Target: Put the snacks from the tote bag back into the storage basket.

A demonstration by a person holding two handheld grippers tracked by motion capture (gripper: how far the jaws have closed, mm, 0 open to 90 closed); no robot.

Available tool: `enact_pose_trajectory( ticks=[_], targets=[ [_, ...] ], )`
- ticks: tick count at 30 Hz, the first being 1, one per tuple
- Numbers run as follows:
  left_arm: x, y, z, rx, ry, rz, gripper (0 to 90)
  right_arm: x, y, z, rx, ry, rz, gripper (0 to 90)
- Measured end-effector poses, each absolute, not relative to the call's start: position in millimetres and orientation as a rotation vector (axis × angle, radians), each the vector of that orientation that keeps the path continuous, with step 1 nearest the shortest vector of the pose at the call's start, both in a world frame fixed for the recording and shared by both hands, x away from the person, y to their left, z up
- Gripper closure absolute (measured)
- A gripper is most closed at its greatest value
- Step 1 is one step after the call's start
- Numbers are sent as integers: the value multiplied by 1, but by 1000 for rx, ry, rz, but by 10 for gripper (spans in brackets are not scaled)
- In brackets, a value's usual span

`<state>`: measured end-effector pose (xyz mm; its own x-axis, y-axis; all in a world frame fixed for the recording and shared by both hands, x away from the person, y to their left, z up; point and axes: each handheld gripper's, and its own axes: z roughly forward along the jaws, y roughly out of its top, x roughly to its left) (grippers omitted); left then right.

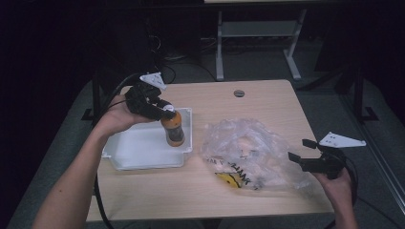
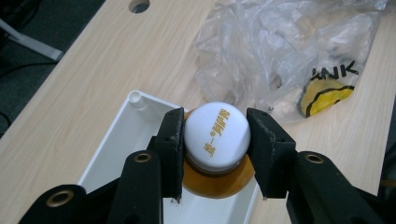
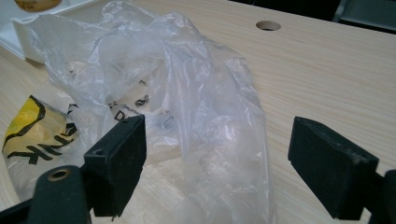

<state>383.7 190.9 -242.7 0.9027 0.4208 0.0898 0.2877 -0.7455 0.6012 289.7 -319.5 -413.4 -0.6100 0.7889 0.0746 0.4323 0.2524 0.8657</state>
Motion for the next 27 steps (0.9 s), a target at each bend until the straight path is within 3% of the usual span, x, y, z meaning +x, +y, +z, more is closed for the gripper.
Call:
enact_pose_trajectory(
  ticks=[27],
  targets=[
    [394,186,-298,2492,524,226,592,286,-321,-415,1119,2146,1294,186]
  ],
)
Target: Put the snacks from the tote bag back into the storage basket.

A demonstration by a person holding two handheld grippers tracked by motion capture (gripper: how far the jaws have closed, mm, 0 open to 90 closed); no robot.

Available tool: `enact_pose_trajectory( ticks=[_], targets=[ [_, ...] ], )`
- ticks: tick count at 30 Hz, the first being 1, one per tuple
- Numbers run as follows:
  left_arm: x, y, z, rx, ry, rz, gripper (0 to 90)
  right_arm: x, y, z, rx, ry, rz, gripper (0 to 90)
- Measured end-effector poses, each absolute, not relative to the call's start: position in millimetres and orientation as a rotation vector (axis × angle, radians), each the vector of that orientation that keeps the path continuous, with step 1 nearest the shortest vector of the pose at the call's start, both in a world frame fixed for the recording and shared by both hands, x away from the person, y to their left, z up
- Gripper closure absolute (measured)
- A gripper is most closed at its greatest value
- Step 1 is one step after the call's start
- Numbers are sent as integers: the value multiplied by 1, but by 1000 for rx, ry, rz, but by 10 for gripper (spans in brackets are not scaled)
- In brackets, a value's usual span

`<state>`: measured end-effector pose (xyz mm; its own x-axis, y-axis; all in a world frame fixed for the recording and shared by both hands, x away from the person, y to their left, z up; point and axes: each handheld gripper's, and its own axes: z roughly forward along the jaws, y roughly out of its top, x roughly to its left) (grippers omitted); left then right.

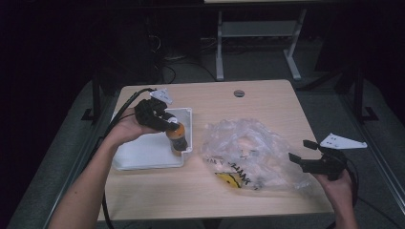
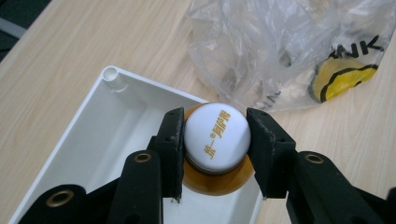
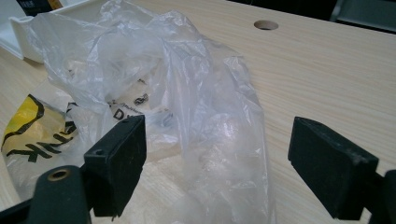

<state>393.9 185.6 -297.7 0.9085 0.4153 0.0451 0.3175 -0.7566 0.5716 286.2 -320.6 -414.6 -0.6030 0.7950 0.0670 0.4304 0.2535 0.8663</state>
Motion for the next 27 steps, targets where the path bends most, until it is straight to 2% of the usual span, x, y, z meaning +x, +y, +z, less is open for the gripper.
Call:
enact_pose_trajectory(
  ticks=[9,24,25,27],
  targets=[
    [395,181,-310,2526,506,192,591,285,-320,-414,1113,2150,1291,186],
    [396,186,-313,2481,523,161,581,283,-319,-415,1114,2165,1265,186],
    [396,186,-313,2471,530,150,571,282,-319,-415,1116,2161,1262,186],
    [394,185,-313,2433,542,128,467,281,-320,-414,1114,2157,1259,186]
  ],
)
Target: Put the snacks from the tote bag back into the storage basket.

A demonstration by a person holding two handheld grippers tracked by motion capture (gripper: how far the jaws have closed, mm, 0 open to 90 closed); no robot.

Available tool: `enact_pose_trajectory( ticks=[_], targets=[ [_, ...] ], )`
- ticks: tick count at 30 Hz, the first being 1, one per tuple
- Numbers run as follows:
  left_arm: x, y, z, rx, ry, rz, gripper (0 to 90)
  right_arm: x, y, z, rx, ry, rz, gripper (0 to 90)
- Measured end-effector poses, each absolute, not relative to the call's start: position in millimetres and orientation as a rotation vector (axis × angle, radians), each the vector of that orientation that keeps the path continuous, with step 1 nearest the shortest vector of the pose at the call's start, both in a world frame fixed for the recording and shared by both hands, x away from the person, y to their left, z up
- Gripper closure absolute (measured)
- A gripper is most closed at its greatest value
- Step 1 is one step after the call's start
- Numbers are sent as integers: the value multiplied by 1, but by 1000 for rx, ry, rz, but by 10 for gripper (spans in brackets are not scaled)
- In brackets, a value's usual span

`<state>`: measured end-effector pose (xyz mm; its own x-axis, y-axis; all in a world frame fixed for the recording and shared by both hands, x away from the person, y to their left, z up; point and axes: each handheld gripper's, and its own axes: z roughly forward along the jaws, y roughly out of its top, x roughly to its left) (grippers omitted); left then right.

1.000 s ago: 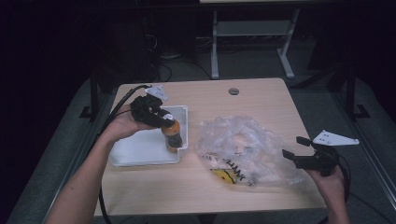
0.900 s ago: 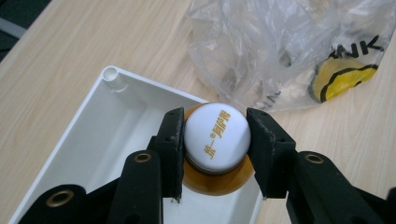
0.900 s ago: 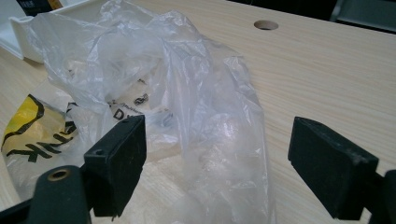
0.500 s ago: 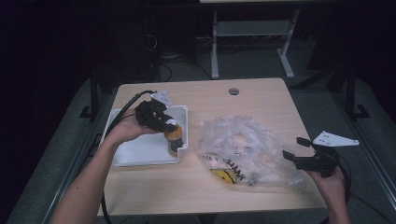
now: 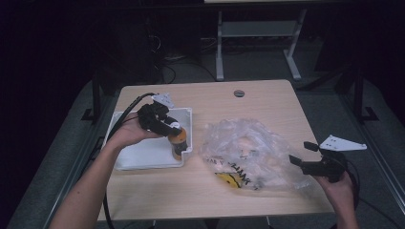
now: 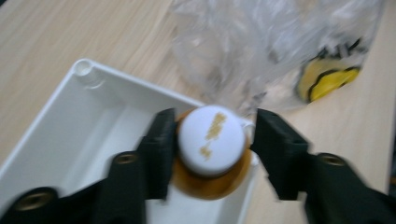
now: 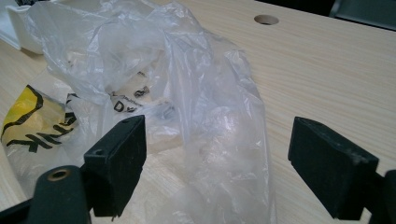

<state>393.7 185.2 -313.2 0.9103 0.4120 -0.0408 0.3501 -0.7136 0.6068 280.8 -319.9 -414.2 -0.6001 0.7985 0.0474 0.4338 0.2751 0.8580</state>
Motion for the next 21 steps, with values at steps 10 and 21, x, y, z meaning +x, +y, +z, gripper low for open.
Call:
enact_pose_trajectory(
  ticks=[10,21],
  targets=[
    [391,195,-311,2404,588,160,309,277,-327,-417,1155,2133,1244,183],
    [382,218,-312,2375,621,187,294,280,-324,-421,1159,2154,1227,177]
  ],
)
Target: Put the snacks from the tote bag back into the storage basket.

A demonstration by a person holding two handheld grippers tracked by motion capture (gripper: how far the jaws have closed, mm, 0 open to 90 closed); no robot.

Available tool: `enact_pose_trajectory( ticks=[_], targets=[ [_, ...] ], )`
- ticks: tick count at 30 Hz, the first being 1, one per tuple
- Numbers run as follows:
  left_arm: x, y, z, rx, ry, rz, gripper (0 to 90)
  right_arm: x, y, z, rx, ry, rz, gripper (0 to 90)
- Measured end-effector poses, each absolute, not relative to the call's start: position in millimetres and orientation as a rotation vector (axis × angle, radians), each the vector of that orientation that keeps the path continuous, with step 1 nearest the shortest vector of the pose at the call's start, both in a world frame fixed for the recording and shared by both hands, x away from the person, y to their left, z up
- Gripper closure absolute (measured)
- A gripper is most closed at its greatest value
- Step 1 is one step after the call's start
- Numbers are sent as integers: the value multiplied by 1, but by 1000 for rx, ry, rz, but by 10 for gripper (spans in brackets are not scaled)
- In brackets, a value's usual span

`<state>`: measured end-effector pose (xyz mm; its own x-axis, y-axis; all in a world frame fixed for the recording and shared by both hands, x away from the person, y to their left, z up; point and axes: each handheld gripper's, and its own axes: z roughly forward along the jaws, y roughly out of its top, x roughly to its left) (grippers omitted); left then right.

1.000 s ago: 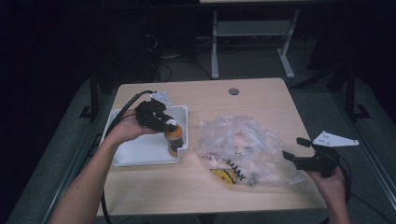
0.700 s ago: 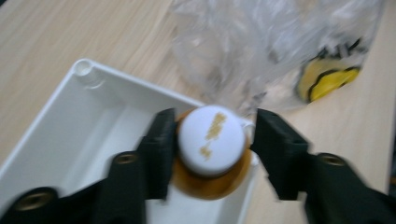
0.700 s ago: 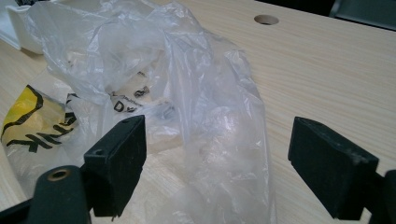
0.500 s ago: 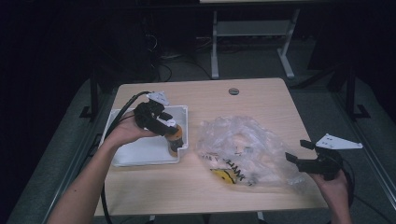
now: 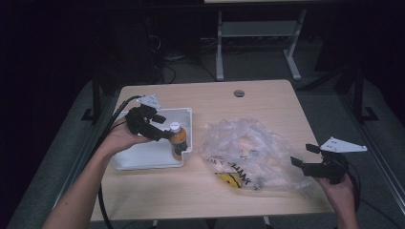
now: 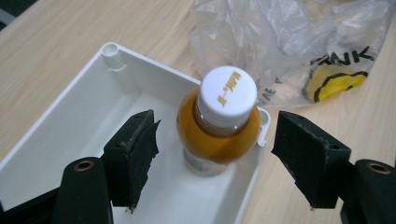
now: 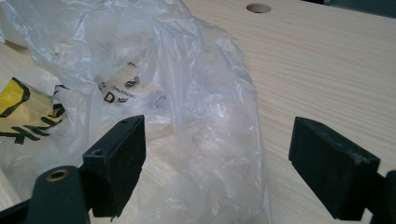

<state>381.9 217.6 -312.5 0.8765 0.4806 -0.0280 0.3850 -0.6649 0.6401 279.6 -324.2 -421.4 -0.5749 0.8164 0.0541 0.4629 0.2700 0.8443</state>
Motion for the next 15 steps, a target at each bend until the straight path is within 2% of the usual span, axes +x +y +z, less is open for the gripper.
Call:
enact_pose_trajectory(
  ticks=[15],
  targets=[
    [368,240,-319,2323,666,215,274,281,-323,-425,1173,2155,1211,175]
  ],
)
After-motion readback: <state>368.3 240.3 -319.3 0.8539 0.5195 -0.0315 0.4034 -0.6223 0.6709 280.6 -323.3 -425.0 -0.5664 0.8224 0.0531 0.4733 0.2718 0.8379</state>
